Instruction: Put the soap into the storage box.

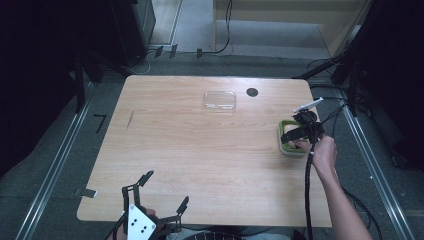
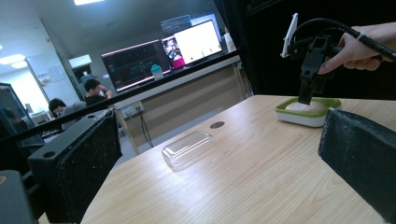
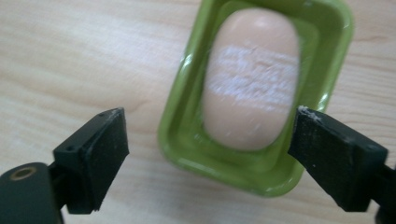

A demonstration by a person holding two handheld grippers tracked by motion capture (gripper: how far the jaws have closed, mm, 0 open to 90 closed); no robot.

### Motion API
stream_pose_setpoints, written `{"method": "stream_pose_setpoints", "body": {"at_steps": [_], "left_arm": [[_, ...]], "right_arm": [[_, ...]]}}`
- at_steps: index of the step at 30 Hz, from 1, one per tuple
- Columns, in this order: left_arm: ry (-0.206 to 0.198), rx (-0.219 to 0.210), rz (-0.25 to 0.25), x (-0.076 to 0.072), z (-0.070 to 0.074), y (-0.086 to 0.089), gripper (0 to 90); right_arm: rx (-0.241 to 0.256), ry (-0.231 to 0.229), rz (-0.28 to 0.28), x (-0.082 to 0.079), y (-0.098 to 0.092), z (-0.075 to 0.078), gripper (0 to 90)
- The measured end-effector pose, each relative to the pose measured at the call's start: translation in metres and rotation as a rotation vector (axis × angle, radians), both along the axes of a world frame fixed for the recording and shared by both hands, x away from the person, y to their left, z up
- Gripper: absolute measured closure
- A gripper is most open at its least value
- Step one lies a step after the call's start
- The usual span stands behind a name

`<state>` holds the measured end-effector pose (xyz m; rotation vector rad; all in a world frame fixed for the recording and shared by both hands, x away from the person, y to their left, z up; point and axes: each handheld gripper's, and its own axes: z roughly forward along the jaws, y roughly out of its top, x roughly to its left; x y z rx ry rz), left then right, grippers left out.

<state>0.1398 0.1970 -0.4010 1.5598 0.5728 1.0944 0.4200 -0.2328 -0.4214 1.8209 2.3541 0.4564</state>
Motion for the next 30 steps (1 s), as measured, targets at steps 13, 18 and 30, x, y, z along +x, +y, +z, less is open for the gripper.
{"method": "stream_pose_setpoints", "body": {"at_steps": [13,18,30], "left_arm": [[0.000,0.000,0.001,0.000,0.000,0.000,0.0],[0.001,0.003,0.001,0.000,0.000,0.000,0.0],[0.002,0.007,0.003,0.000,0.000,-0.001,0.0]], "right_arm": [[-0.083,0.033,0.128,-0.033,0.019,0.005,6.9],[-0.103,0.052,0.182,-0.047,0.025,0.003,6.9],[-0.115,0.093,0.257,-0.081,0.028,-0.007,6.9]]}}
